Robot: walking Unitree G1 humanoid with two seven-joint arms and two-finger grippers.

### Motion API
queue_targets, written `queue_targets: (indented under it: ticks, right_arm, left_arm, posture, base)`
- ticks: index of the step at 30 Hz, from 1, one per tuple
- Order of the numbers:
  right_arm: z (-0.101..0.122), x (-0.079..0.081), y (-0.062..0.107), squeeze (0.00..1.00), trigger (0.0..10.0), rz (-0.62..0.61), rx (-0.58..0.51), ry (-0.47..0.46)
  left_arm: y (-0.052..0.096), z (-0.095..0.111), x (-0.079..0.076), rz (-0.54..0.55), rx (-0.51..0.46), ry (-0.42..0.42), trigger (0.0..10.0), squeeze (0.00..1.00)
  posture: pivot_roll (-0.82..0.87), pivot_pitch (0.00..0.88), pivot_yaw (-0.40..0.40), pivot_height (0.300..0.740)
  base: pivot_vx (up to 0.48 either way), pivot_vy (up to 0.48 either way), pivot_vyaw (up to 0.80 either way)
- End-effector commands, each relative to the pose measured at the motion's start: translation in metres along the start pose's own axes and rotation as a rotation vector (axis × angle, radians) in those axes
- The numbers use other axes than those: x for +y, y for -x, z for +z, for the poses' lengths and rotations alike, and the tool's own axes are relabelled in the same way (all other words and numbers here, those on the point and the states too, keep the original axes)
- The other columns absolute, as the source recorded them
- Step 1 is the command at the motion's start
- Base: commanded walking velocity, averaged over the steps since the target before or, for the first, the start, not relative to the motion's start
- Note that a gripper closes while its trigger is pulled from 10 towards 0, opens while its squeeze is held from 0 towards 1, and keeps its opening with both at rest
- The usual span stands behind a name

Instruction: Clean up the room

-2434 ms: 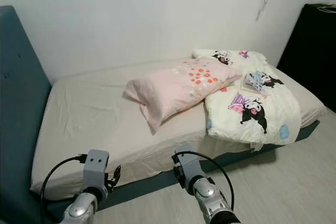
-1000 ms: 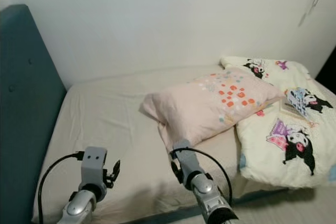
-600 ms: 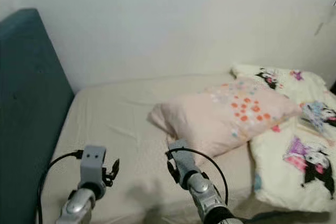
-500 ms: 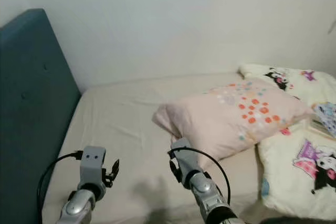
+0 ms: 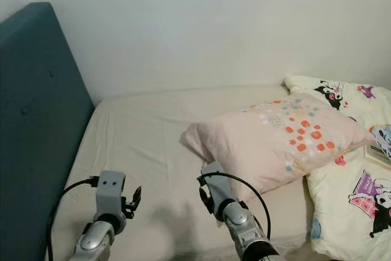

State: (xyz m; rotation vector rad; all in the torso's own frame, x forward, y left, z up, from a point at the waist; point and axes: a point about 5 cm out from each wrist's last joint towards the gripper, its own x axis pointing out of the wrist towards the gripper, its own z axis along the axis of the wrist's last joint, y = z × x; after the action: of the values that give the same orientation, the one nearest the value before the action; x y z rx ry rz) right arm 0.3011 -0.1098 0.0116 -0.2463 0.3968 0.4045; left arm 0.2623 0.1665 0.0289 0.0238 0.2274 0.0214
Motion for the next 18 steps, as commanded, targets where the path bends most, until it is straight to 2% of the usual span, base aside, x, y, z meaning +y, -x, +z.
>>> queue_targets:
  ticks: [1,18]
  right_arm:
    - [-0.0054,0.0014,0.0021,0.0,10.0,0.004,0.011,0.0]
    - [-0.0031,0.0015,0.0012,0.0,10.0,0.004,0.004,-0.003]
  left_arm:
    - [0.0028,-0.0052,0.0013,0.008,0.021,0.008,10.0,0.0]
    - [0.0012,-0.0037,-0.002,-0.009,0.02,-0.013,10.0,0.0]
  posture:
    - [0.04,0.052,-0.028,0.74]
    - [0.04,0.052,-0.026,0.74]
  base:
    - [0.0,0.0,0.0]
    - [0.0,0.0,0.0]
